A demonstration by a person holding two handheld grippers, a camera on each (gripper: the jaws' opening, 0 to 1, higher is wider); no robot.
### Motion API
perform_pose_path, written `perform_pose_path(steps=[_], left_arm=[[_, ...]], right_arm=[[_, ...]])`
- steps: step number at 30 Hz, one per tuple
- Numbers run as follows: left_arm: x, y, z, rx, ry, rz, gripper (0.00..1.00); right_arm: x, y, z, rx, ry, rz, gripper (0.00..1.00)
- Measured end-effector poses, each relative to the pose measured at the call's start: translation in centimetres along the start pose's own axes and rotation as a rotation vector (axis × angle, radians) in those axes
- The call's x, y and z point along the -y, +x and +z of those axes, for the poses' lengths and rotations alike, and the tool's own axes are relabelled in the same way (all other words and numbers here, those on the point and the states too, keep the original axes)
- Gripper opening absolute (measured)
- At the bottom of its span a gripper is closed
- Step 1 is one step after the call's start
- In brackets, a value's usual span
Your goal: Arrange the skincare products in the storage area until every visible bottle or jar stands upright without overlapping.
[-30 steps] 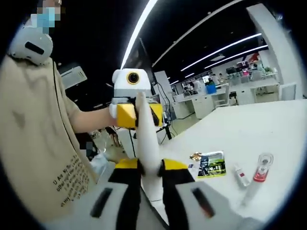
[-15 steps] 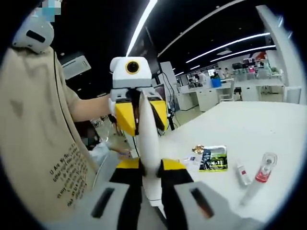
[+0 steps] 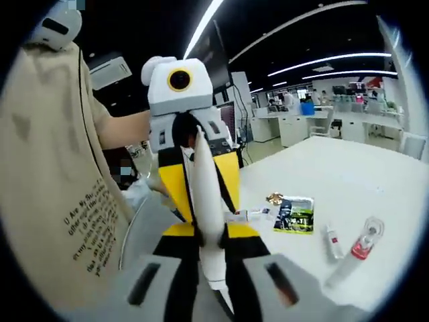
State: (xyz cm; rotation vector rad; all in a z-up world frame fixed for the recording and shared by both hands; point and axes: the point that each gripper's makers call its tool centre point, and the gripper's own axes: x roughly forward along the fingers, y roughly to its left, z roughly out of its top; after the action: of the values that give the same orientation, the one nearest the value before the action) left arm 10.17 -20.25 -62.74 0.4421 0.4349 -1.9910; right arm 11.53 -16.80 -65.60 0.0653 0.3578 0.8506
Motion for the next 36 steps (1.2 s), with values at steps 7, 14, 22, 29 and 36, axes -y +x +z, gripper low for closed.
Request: perform_pose_path(steps=[7,14,22,29,36], left_arm=[[0.2,0.8,-0.8,-0.045,0.003,-0.001,0.11],[0.0,2.3,-3.0,-0.138,0.049,0.037,0.08],[-1.8,4.8,-5.0,-0.176,0.02,0.088,0.08],[-3.9,6.4,-6.8,-0.203,0.009,0.119,0.08],[-5.2,7.6,-9.7,-0.253,0.021,0.142,0.07]], right_arm=[[0.3,0.1,-1.0,-0.02,-0.018,-0.01,0.14],[1.8,0.2,-3.3,-0.096,-0.065,-0.085,0.18],[4.2,0.2,-6.0,-0.158,-0.074,-0.224,0.23],[6.2,0.0,-7.5,-0.161,-0.058,-0.307,0.24],[7.3,-0.4,-9.1,-0.15,-0.019,-0.364,0.3]])
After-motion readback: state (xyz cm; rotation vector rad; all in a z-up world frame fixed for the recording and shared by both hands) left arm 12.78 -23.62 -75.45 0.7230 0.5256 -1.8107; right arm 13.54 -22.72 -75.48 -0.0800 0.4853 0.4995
